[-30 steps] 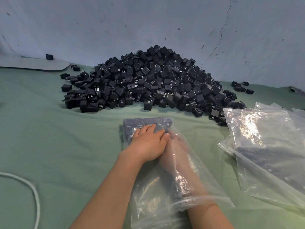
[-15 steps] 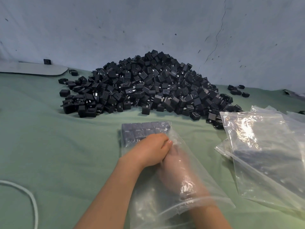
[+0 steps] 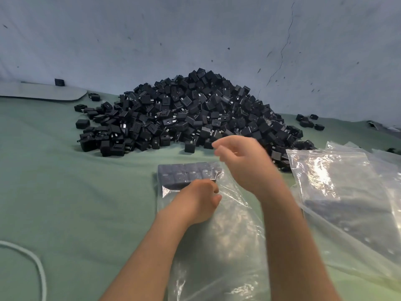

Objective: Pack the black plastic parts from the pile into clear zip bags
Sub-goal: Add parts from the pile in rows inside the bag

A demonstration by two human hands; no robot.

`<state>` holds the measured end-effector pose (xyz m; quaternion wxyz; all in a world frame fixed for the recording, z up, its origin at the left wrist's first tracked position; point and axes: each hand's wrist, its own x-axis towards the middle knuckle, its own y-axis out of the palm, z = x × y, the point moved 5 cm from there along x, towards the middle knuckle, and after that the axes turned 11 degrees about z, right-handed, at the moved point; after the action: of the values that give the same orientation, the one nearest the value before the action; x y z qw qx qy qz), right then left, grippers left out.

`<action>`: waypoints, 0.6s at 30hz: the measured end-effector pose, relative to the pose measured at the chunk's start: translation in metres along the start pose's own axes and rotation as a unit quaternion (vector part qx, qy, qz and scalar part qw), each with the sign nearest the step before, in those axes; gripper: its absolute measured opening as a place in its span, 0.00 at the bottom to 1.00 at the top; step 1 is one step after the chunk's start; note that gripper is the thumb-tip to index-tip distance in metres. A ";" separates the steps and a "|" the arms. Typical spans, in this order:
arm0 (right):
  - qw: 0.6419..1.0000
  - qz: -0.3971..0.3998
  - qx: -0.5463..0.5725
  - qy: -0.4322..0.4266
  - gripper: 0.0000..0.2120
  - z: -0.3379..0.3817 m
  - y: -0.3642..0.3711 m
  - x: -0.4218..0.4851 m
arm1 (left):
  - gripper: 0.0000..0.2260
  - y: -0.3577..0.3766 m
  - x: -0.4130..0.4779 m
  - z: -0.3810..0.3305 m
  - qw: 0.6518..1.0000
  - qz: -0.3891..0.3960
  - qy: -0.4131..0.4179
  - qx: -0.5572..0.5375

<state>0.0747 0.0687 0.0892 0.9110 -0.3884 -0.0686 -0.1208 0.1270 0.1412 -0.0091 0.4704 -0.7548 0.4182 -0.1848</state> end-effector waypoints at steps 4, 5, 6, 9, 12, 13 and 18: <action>0.981 -0.059 -0.024 0.186 0.14 -0.073 0.029 0.037 | 0.12 -0.003 -0.001 -0.002 0.998 -0.061 0.013 0.005; 0.977 -0.070 -0.019 0.199 0.14 -0.088 0.029 0.039 | 0.11 -0.004 0.000 -0.004 0.996 -0.085 0.017 0.010; 0.978 -0.076 -0.025 0.194 0.13 -0.096 0.040 0.035 | 0.12 -0.004 0.001 -0.004 0.994 -0.110 0.017 0.017; 0.977 -0.087 -0.029 0.195 0.12 -0.113 0.057 0.029 | 0.18 -0.002 0.006 0.002 0.990 -0.132 -0.010 0.046; 0.977 -0.094 -0.015 0.192 0.13 -0.113 0.055 0.031 | 0.21 0.008 0.010 0.009 0.992 -0.085 -0.041 0.083; 0.977 -0.090 -0.017 0.191 0.12 -0.113 0.057 0.030 | 0.22 0.009 0.010 0.010 0.992 -0.080 -0.045 0.089; 0.976 -0.092 -0.019 0.195 0.11 -0.113 0.057 0.027 | 0.21 0.007 0.007 0.008 0.991 -0.090 -0.043 0.090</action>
<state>0.1198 0.0210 -0.0222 0.8845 -0.3665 0.0771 -0.2784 0.1338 0.1386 -0.0198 0.5353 -0.7512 0.3095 -0.2310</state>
